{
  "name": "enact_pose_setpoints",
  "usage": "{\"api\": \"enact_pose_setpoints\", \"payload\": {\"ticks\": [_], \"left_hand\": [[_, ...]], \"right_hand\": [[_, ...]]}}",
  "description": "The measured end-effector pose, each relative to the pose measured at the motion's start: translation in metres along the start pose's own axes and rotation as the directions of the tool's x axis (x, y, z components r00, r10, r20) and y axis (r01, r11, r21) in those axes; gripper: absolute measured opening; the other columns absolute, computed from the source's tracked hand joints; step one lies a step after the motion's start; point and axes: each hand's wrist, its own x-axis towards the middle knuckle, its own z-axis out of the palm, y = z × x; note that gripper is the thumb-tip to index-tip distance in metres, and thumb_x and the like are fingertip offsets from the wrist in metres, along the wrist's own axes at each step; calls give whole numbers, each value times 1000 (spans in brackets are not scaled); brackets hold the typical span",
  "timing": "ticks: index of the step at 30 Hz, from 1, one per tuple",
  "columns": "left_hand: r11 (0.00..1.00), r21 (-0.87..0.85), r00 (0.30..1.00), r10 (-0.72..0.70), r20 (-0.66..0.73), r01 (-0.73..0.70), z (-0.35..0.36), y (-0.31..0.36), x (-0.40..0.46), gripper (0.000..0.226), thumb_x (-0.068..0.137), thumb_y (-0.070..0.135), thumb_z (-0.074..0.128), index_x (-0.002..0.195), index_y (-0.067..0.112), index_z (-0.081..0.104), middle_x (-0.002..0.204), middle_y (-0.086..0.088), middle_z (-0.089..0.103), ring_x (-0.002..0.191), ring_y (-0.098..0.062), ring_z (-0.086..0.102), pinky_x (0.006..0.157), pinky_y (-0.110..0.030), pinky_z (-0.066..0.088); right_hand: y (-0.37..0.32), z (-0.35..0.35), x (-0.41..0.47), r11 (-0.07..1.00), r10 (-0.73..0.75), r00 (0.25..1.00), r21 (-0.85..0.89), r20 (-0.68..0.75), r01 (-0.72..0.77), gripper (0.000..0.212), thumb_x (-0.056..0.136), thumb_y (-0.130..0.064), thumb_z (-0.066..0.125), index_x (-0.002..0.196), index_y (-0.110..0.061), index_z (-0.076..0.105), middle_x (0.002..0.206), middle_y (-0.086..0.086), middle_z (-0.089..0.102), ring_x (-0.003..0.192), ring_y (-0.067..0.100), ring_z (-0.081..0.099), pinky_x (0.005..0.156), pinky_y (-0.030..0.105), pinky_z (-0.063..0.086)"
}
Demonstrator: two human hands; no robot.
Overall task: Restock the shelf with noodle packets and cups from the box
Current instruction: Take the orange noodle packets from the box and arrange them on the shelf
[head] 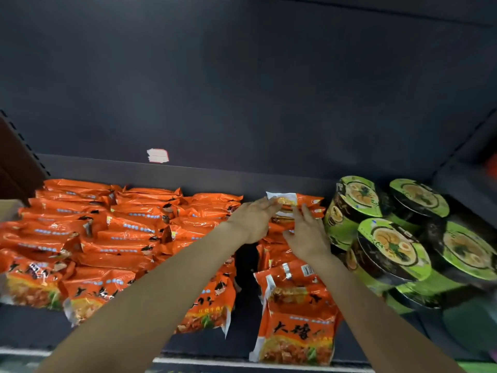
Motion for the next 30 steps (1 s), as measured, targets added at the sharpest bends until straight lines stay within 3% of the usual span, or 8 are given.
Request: {"api": "enact_pose_setpoints", "payload": {"ticks": [5, 8, 12, 15, 19, 24, 27, 30], "left_hand": [[995, 98, 999, -25, 35, 22, 8, -13, 12, 52, 100, 24, 36, 150, 22, 19, 159, 1, 10, 145, -19, 14, 115, -36, 16], [991, 136, 1000, -19, 20, 16, 5, -16, 10, 52, 100, 35, 34, 149, 23, 21, 158, 2, 16, 145, -17, 16, 116, -37, 15], [991, 128, 998, -35, 62, 27, 3, -19, 8, 64, 94, 53, 40, 149, 24, 23, 158, 1, 16, 145, -18, 16, 115, -38, 15], [990, 133, 999, -42, 0, 41, 7, -19, 13, 55, 96, 45, 41, 146, 22, 30, 154, 1, 28, 141, -18, 25, 113, -36, 20], [977, 200, 993, -50, -102, 70, 7, -14, 23, 41, 99, 41, 35, 131, 21, 49, 137, 0, 50, 128, -19, 42, 102, -34, 29], [966, 238, 992, -86, -87, 105, 4, -22, 19, 35, 98, 31, 34, 125, 21, 55, 124, -2, 59, 119, -22, 48, 95, -34, 32], [962, 250, 994, -107, -33, 112, 1, -29, 17, 38, 98, 29, 31, 131, 21, 51, 123, -6, 58, 118, -23, 47, 95, -35, 32], [982, 157, 994, -102, -32, 106, -1, -33, 14, 40, 97, 25, 35, 136, 23, 47, 129, -5, 52, 121, -23, 44, 99, -35, 32]], "right_hand": [[3, 3, 10, 1000, -7, 1000, 12, -18, 7, 60, 97, -31, 46, 149, -14, 22, 158, 5, 15, 143, 26, 19, 118, 36, 15], [4, 0, 12, 1000, -11, 1000, -6, -2, 11, 64, 96, -36, 48, 150, -20, 18, 159, 5, 5, 145, 26, 11, 119, 39, 14], [11, -4, 9, 998, -58, 984, -5, 167, 60, 82, 90, -50, 52, 151, -23, 5, 159, 0, -5, 147, 23, -2, 120, 41, 9], [16, -6, 10, 999, -43, 985, -1, 170, 44, 85, 89, -49, 55, 152, -22, 5, 159, 0, -7, 146, 23, -2, 119, 41, 13], [11, -2, 14, 998, 66, 994, -9, 91, -65, 80, 93, -42, 53, 151, -18, 5, 158, 11, -11, 146, 30, -5, 118, 43, 17], [6, -6, 14, 994, 109, 994, 2, 30, -109, 75, 93, -36, 54, 151, -23, 7, 156, 16, -14, 145, 35, 1, 115, 43, 24], [9, -7, 17, 992, 111, 994, 53, 19, -112, 73, 94, -34, 53, 151, -24, 9, 157, 17, 2, 145, 34, 4, 116, 44, 21], [12, -5, 19, 988, 96, 995, 118, 25, -98, 72, 94, -28, 53, 151, -20, 9, 154, 13, 18, 145, 31, 9, 118, 43, 18]]}}
